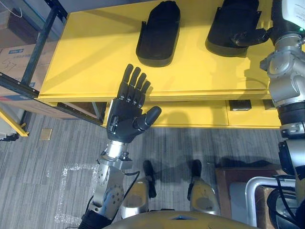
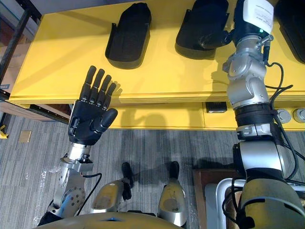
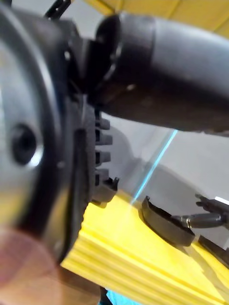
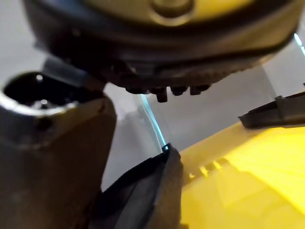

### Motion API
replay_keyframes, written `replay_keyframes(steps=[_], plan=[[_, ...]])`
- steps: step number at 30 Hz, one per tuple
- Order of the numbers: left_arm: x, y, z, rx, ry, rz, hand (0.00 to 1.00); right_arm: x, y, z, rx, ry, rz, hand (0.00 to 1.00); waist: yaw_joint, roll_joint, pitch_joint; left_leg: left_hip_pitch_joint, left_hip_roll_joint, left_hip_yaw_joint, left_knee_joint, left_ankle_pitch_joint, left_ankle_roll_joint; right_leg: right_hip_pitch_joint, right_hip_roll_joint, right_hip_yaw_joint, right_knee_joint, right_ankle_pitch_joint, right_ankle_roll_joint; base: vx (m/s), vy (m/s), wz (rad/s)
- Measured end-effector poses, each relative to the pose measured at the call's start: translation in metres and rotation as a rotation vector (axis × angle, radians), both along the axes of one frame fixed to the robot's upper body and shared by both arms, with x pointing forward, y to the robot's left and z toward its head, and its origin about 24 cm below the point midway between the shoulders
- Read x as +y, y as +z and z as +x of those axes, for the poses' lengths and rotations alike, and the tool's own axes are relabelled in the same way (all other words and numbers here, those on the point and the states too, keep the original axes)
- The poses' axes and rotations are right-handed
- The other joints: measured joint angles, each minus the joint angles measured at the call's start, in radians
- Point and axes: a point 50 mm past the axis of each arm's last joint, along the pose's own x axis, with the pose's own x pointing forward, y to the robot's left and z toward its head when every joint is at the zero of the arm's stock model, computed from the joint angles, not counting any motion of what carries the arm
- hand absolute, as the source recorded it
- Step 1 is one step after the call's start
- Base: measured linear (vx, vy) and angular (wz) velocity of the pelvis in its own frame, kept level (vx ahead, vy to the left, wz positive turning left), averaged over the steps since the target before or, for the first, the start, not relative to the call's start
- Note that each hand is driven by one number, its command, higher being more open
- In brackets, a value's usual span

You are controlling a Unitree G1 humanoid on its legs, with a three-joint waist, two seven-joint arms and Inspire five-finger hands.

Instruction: Walk over and take three plastic housings, then place them on the shelf

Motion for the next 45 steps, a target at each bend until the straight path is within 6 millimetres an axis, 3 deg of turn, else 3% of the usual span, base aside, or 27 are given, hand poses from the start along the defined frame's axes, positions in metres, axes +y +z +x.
replay_keyframes(steps=[10,14,21,28,45], plan=[[0.003,0.000,0.000,-0.005,-0.003,0.024,1.00,0.008,-0.001,0.005,0.054,-0.005,-0.176,1.00,0.001,-0.011,0.003,0.006,0.004,0.007,-0.005,0.005,-0.003,-0.001,0.003,0.004,-0.001,0.001,-0.002,-0.01,0.003,-0.02],[0.005,0.000,0.000,-0.009,-0.003,0.038,1.00,0.010,-0.001,0.005,0.060,-0.007,-0.249,1.00,-0.001,-0.035,0.003,0.016,0.010,0.016,-0.020,0.010,-0.006,-0.002,0.011,0.011,-0.004,0.002,-0.003,0.00,-0.005,-0.06],[0.011,0.001,0.000,-0.024,0.013,0.048,1.00,-0.001,-0.003,-0.001,0.090,-0.047,-0.324,1.00,-0.005,-0.057,0.001,0.034,0.010,0.019,-0.042,0.015,-0.009,0.011,0.016,0.012,-0.013,0.002,-0.004,0.00,-0.002,0.00],[0.013,0.001,0.001,-0.024,0.018,0.052,1.00,-0.005,-0.010,-0.001,0.135,-0.060,-0.334,1.00,-0.022,-0.063,0.001,0.050,0.010,0.020,-0.049,0.016,-0.011,0.025,0.017,0.012,-0.019,0.002,-0.004,0.00,0.000,0.00],[0.024,0.003,0.002,-0.036,0.047,0.085,1.00,-0.046,-0.030,-0.011,0.209,-0.198,-0.316,1.00,-0.018,-0.087,-0.003,0.066,0.009,0.013,-0.068,0.022,-0.014,0.040,0.017,0.000,-0.024,-0.001,-0.006,0.00,0.000,0.01]])
